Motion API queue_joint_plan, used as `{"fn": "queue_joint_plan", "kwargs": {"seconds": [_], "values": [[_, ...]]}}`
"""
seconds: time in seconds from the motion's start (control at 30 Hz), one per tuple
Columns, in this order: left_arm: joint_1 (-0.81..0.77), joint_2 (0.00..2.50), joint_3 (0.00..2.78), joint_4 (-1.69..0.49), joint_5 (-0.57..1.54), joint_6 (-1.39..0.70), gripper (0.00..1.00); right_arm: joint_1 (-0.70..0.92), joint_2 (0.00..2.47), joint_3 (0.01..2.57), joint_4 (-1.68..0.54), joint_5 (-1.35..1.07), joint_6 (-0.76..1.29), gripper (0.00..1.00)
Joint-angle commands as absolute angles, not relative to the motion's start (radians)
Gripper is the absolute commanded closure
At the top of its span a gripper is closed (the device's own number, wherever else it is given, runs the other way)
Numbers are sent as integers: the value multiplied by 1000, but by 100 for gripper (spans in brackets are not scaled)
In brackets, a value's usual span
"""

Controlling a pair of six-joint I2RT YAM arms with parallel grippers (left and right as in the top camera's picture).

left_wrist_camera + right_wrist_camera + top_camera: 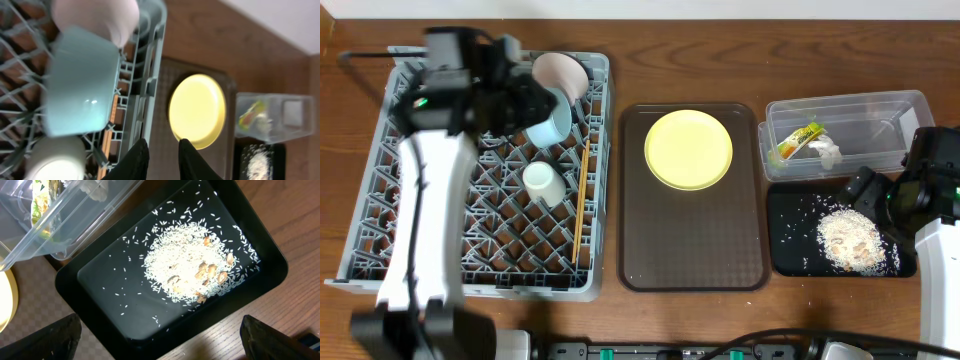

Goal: Sort waste into correct bins and load items into the dishwasher
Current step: 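Push the blue bowl upright into the rack slot with left gripper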

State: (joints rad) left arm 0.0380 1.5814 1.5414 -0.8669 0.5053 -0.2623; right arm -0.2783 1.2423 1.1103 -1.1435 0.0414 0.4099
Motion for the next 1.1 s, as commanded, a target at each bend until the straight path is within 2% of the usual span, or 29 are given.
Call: {"fn": "queue_joint_plan", "kwargs": {"seconds": [0.0,0.13,0.37,0.6,0.7,0.83,1.07], "values": [[-5,1704,1537,-842,458,-256,77,-292,1235,1124,-1145,48,414,1],[-4,1779,1537,-809,389,-256,77,-292,1235,1124,-1144,48,414,1],[51,1750,1538,-881,35,-290,77,-292,1235,1124,-1144,48,414,1],[81,1621,1538,-898,41,-298,76,-292,1235,1124,-1145,48,414,1],[73,1547,1538,-889,41,-298,71,-292,1235,1124,-1145,48,414,1],[65,1472,1538,-889,42,-298,71,-292,1235,1124,-1145,48,414,1],[37,1449,1538,-946,22,-289,70,-292,1235,1124,-1145,48,414,1]]}}
